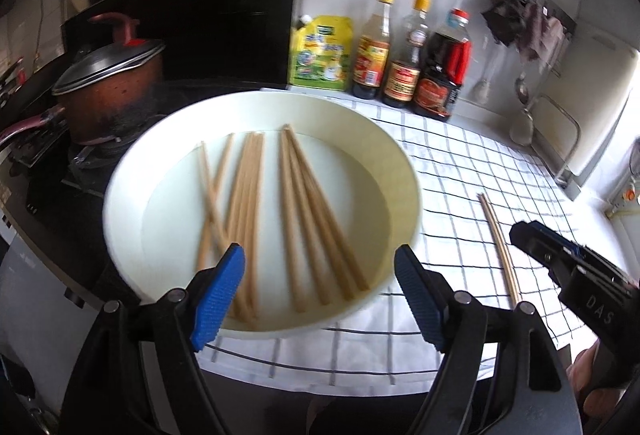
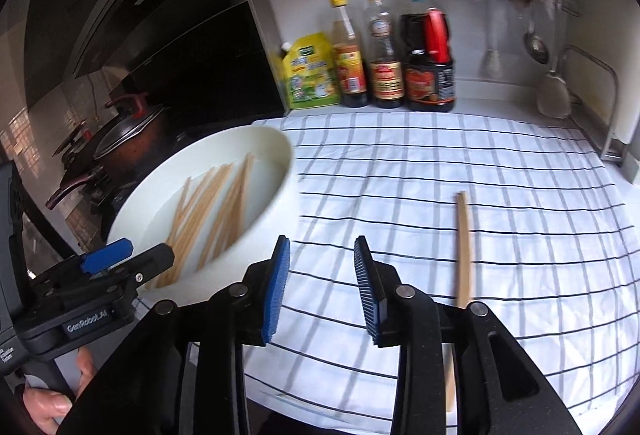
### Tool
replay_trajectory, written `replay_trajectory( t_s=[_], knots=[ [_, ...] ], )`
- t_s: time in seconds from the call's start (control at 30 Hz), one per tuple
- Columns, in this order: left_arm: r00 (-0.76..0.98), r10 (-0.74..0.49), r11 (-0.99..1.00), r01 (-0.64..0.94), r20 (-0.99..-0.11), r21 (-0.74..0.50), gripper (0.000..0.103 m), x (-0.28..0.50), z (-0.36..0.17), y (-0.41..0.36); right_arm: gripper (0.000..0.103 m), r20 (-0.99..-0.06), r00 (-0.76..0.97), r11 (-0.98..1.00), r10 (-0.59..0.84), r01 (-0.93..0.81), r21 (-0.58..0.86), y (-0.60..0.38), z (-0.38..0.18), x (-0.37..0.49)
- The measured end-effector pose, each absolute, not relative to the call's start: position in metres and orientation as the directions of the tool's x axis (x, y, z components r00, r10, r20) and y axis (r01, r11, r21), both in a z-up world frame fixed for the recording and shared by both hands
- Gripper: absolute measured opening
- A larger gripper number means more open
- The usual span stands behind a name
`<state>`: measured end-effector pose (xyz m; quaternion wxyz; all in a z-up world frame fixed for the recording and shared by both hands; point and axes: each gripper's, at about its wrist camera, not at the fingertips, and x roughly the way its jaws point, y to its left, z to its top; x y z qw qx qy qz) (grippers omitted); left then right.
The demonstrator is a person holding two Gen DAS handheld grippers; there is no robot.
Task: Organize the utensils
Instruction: 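Withdraw both tools from the basin back toward the last chopsticks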
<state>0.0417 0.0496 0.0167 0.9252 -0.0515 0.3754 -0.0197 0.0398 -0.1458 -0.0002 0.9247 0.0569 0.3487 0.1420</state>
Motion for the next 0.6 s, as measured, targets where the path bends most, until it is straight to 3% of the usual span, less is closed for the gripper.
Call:
replay_trajectory(
  t_s=[0.6],
  knots=[
    [0.688,-0.174,0.985,0.136,-0.704,-0.11,0.092,0.049,0.005,-0.038,0.042,-0.702,0.7,0.99,0.133,-0.066,0.122,-0.244,-0.034,0.049]
  ],
)
